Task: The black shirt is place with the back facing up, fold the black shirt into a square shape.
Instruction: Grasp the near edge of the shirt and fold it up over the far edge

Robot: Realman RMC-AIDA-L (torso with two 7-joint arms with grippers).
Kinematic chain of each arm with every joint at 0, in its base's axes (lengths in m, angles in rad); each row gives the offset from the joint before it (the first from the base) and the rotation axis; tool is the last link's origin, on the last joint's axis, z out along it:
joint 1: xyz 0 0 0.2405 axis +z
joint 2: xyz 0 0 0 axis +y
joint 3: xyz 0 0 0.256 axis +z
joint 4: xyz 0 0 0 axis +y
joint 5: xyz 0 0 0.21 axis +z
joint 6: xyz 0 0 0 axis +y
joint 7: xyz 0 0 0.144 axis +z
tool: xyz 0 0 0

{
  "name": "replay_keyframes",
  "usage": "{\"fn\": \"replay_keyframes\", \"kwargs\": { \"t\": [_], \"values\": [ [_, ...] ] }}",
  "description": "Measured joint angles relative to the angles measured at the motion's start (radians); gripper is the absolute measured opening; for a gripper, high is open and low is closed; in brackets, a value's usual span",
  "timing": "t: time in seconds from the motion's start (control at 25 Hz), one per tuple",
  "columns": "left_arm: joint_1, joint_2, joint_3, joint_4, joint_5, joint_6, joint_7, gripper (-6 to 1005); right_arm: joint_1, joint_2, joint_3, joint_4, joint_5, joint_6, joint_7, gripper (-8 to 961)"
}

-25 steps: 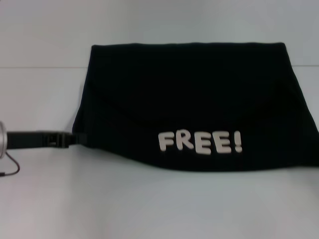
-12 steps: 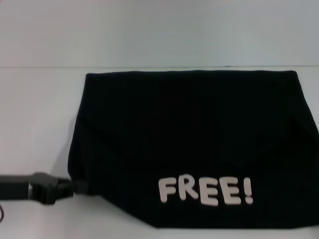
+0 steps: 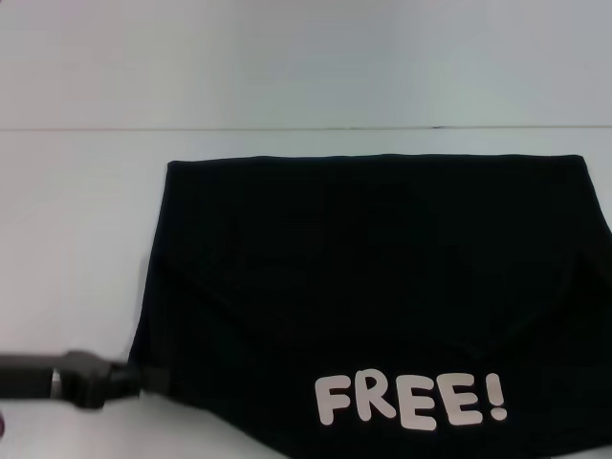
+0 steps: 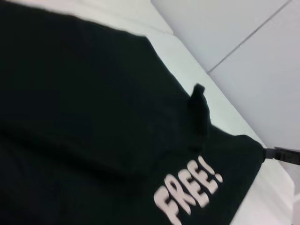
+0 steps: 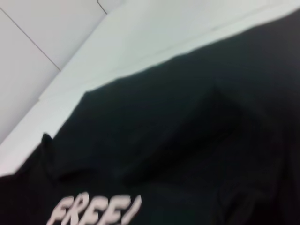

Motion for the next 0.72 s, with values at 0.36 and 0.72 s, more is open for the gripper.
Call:
{"fn": "replay_keyframes", "kwargs": {
  "t": [0.36,0.72],
  "values": [
    [-0.215,0.078,-0.020,-0.128,-0.010,-0.238,-0.054,0,0.210,-0.035,0.010,-0.007,-0.001,0.112,0.082,57],
    [-0.371,0.101,0.109,-0.216,-0.007,-0.639,-0.108,0,0.400,-0.056,-0.081,0.014,-0.044,0.367,0.207,55]
  ]
}}
